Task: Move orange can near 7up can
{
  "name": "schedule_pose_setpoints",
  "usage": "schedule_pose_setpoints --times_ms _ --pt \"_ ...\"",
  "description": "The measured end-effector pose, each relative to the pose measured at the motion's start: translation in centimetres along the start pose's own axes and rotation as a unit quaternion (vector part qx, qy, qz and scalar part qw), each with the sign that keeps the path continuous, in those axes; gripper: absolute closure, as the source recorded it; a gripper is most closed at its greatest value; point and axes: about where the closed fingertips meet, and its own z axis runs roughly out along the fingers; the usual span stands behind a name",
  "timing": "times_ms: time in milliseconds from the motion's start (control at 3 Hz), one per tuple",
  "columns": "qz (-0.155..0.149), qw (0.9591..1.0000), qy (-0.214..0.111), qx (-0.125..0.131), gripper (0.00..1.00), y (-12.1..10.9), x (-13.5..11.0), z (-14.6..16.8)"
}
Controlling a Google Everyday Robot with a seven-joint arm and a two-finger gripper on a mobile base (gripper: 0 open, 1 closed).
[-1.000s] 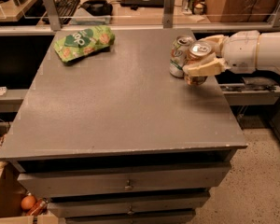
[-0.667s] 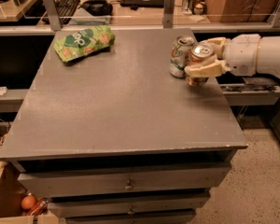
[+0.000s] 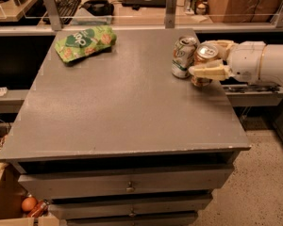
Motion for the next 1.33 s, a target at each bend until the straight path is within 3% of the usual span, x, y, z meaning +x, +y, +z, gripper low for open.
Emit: schedule_pose_setpoints --times_ms 333,1333 --pt "0.004 1.0 -0.003 0.003 0.0 0.1 0.3 0.4" --pt "0.027 0.9996 -0.009 -0.001 0.0 0.6 1.6 1.9"
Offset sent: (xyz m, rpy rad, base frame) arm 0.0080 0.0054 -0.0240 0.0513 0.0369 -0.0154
